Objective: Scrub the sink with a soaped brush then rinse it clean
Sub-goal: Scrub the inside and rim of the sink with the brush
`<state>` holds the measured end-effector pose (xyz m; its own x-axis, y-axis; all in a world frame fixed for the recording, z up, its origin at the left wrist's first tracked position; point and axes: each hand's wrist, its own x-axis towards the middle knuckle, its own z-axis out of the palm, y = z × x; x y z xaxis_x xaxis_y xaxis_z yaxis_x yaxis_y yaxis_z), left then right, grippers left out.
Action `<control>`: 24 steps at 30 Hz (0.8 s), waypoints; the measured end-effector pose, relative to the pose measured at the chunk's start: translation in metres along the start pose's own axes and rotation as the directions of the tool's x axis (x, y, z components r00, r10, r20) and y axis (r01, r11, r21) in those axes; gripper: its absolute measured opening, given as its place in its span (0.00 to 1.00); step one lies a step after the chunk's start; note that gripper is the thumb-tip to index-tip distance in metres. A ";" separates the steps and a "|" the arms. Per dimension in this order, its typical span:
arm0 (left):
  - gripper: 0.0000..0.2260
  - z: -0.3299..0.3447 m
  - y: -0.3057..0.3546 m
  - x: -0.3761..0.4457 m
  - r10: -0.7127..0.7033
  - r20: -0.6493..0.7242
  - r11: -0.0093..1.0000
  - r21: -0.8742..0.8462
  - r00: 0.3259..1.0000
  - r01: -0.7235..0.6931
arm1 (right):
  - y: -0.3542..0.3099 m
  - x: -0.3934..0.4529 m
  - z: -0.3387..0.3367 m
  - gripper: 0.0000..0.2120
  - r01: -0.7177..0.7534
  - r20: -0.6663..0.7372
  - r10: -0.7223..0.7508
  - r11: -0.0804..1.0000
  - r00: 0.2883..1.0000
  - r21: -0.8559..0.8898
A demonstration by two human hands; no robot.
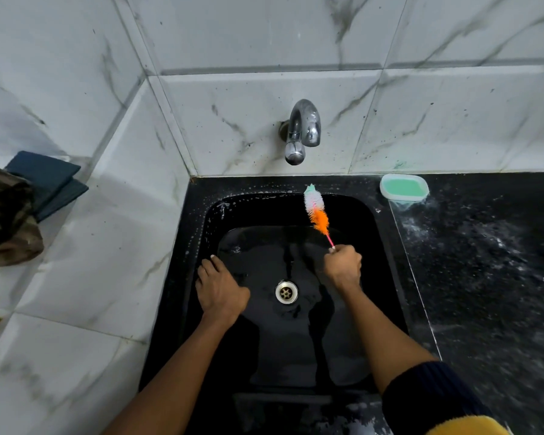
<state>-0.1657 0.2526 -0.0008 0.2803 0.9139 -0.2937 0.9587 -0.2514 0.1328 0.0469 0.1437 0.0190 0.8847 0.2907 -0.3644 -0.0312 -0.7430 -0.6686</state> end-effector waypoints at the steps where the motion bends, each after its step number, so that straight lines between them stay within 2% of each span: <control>1: 0.46 0.001 0.004 -0.002 0.016 0.014 0.999 -0.031 1.000 -0.015 | 0.002 0.007 -0.011 0.12 -0.020 -0.047 0.020 1.000 0.999 0.005; 4: 0.41 0.011 0.021 -0.012 0.107 0.098 0.980 -0.176 0.989 -0.089 | 0.012 0.019 -0.041 0.12 -0.104 -0.162 0.109 0.994 0.981 0.042; 7: 0.31 0.034 0.047 -0.035 0.270 0.214 0.913 -0.366 0.939 -0.179 | 0.022 0.015 -0.050 0.10 -0.007 -0.044 0.003 0.996 0.999 -0.090; 9: 0.26 0.053 0.065 -0.060 0.398 0.351 0.853 -0.482 0.847 -0.201 | 0.027 0.016 -0.059 0.09 -0.004 -0.049 -0.001 0.994 0.999 -0.114; 12: 0.25 0.078 0.086 -0.099 0.530 0.502 0.819 -0.512 0.684 -0.259 | 0.029 0.021 -0.070 0.09 -0.085 -0.138 0.072 0.992 0.988 -0.090; 15: 0.25 0.097 0.100 -0.126 0.598 0.547 0.794 -0.503 0.586 -0.340 | 0.030 0.014 -0.062 0.10 0.039 -0.034 -0.048 0.974 0.998 -0.223; 17: 0.24 0.104 0.104 -0.136 0.608 0.563 0.789 -0.506 0.561 -0.348 | 0.031 0.015 -0.062 0.11 0.100 -0.025 -0.112 0.953 0.993 -0.285; 20: 0.23 0.112 0.106 -0.145 0.596 0.575 0.798 -0.505 0.561 -0.329 | 0.035 0.028 -0.073 0.11 0.081 -0.081 -0.111 0.948 0.990 -0.308; 24: 0.23 0.114 0.110 -0.146 0.593 0.571 0.797 -0.516 0.568 -0.314 | 0.037 0.022 -0.079 0.11 0.181 -0.020 -0.214 0.869 0.977 -0.460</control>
<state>-0.0959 0.0551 -0.0513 0.7549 0.1877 -0.6284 0.6516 -0.3229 0.6863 0.1021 0.0757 0.0373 0.8801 0.4306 -0.2001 0.3466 -0.8706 -0.3491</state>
